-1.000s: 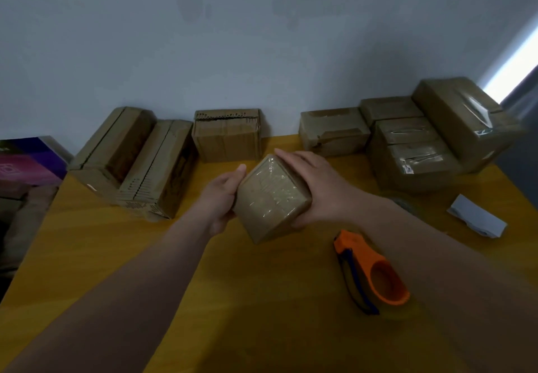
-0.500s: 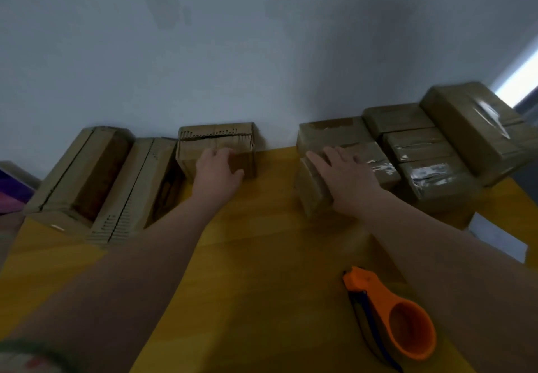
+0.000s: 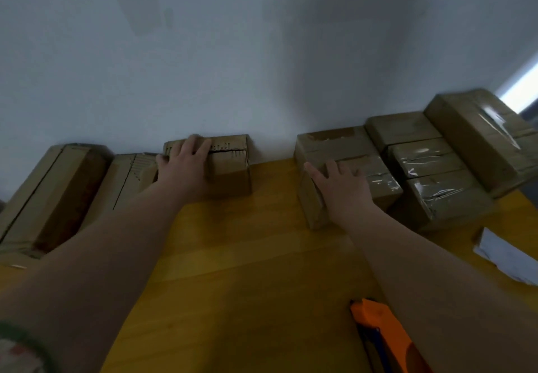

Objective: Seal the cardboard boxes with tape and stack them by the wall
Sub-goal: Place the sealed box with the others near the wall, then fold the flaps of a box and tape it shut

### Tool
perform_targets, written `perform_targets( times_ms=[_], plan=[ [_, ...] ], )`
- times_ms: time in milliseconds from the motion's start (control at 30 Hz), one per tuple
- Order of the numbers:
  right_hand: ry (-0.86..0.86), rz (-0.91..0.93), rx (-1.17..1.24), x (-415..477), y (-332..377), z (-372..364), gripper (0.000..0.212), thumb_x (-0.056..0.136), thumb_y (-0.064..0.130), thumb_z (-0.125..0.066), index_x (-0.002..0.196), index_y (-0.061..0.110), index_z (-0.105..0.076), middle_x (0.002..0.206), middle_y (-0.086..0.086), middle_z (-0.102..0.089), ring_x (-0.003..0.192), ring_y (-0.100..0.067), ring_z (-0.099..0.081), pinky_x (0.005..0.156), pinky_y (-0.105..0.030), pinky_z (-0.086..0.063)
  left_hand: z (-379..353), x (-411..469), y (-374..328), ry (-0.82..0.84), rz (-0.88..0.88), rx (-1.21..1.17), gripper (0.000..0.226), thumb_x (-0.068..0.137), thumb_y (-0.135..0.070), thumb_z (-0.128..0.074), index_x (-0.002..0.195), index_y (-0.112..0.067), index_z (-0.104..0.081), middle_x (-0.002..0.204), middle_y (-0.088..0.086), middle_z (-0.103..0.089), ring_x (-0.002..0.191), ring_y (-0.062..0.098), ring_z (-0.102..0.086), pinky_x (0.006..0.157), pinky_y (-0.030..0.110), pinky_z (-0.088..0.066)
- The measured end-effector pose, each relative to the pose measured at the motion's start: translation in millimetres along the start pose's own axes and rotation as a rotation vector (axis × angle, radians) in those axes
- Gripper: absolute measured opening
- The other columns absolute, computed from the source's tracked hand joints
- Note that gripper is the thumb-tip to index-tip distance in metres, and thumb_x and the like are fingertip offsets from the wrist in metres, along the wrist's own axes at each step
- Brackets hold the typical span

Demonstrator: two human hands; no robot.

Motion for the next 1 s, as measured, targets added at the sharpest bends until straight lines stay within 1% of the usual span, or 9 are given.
perform_targets(
  times_ms=[133, 300, 400, 500, 600, 700, 800, 900, 1000],
  plan=[
    [-0.018, -0.03, 0.032, -6, 1, -4, 0.109, 0.087, 0.028, -0.067, 0.15, 0.032, 0.021, 0.159, -0.015, -0.001, 0.146, -0.036, -0.01, 0.11, -0.051, -0.033, -3, 4, 8, 0.05, 0.031, -0.044, 0.104, 0.076, -0.042, -0.074, 0.152, -0.033, -0.004, 0.157, 0.004, -0.003, 0.143, 0.035, -0.004, 0.106, 0.065, -0.027],
    [-0.027, -0.034, 0.132, -17, -3, -6, 0.108, 0.087, 0.028, -0.068, 0.151, 0.034, 0.018, 0.161, -0.012, 0.007, 0.148, -0.034, -0.002, 0.117, -0.051, -0.022, 1, -1, 9, 0.055, 0.014, -0.046, 0.104, 0.069, -0.047, -0.08, 0.149, -0.039, -0.014, 0.153, 0.008, -0.015, 0.138, 0.037, -0.015, 0.103, 0.061, -0.036],
    [-0.05, -0.035, 0.205, -27, -4, -1, 0.104, 0.086, 0.033, -0.069, 0.153, 0.035, 0.011, 0.161, -0.01, 0.002, 0.148, -0.034, -0.004, 0.117, -0.05, -0.02, 4, -9, 4, 0.089, 0.005, 0.0, 0.107, 0.065, -0.051, -0.081, 0.148, -0.039, -0.014, 0.149, 0.008, -0.024, 0.134, 0.037, -0.021, 0.102, 0.059, -0.038],
    [-0.103, -0.042, 0.291, -45, -6, 6, 0.101, 0.084, 0.025, -0.072, 0.153, 0.035, 0.001, 0.16, -0.01, -0.006, 0.147, -0.033, -0.01, 0.115, -0.048, -0.025, 3, -28, -5, 0.122, -0.009, 0.01, 0.108, 0.062, -0.05, -0.083, 0.147, -0.033, -0.018, 0.141, 0.008, -0.03, 0.132, 0.037, -0.023, 0.104, 0.055, -0.037],
    [-0.174, -0.055, 0.397, -73, -14, 10, 0.087, 0.087, 0.021, -0.067, 0.153, 0.032, -0.01, 0.157, -0.006, -0.014, 0.145, -0.03, -0.017, 0.108, -0.042, -0.036, -5, -57, -16, 0.161, -0.006, -0.025, 0.11, 0.062, -0.05, -0.083, 0.147, -0.025, -0.018, 0.141, 0.008, -0.028, 0.133, 0.037, -0.021, 0.108, 0.051, -0.034],
    [-0.24, -0.091, 0.462, -110, -28, 1, 0.075, 0.088, 0.029, -0.066, 0.149, 0.028, -0.022, 0.15, -0.003, -0.026, 0.137, -0.024, -0.029, 0.096, -0.032, -0.044, -20, -95, -30, 0.202, -0.005, -0.062, 0.109, 0.065, -0.052, -0.081, 0.148, -0.019, -0.018, 0.144, 0.009, -0.022, 0.135, 0.038, -0.02, 0.11, 0.048, -0.031],
    [-0.185, -0.129, 0.518, -149, -37, -30, 0.06, 0.091, 0.032, -0.061, 0.144, 0.024, -0.032, 0.14, -0.001, -0.038, 0.129, -0.02, -0.037, 0.092, -0.03, -0.045, -31, -141, -51, 0.231, -0.058, -0.086, 0.107, 0.066, -0.053, -0.079, 0.148, -0.02, -0.019, 0.143, 0.008, -0.022, 0.133, 0.034, -0.023, 0.108, 0.044, -0.033],
    [-0.087, -0.158, 0.518, -186, -40, -65, 0.039, 0.094, 0.038, -0.054, 0.128, 0.023, -0.042, 0.125, 0.0, -0.047, 0.116, -0.019, -0.047, 0.086, -0.031, -0.046, -40, -183, -75, 0.248, -0.123, -0.127, 0.106, 0.066, -0.052, -0.079, 0.148, -0.022, -0.02, 0.14, 0.006, -0.022, 0.13, 0.03, -0.026, 0.105, 0.042, -0.036],
    [0.002, -0.22, 0.52, -220, -41, -96, 0.034, 0.093, 0.048, -0.054, 0.114, 0.023, -0.044, 0.115, 0.001, -0.052, 0.106, -0.019, -0.054, 0.078, -0.03, -0.045, -46, -218, -98, 0.244, -0.184, -0.137, 0.107, 0.066, -0.051, -0.08, 0.148, -0.022, -0.018, 0.14, 0.005, -0.02, 0.13, 0.027, -0.025, 0.105, 0.04, -0.037]
  ],
)
Point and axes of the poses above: each hand's wrist, its own x-axis towards the middle knuckle, its own z-axis out of the back of the hand, y = z × x, the point moved 9 cm from there along x, towards the middle knuckle
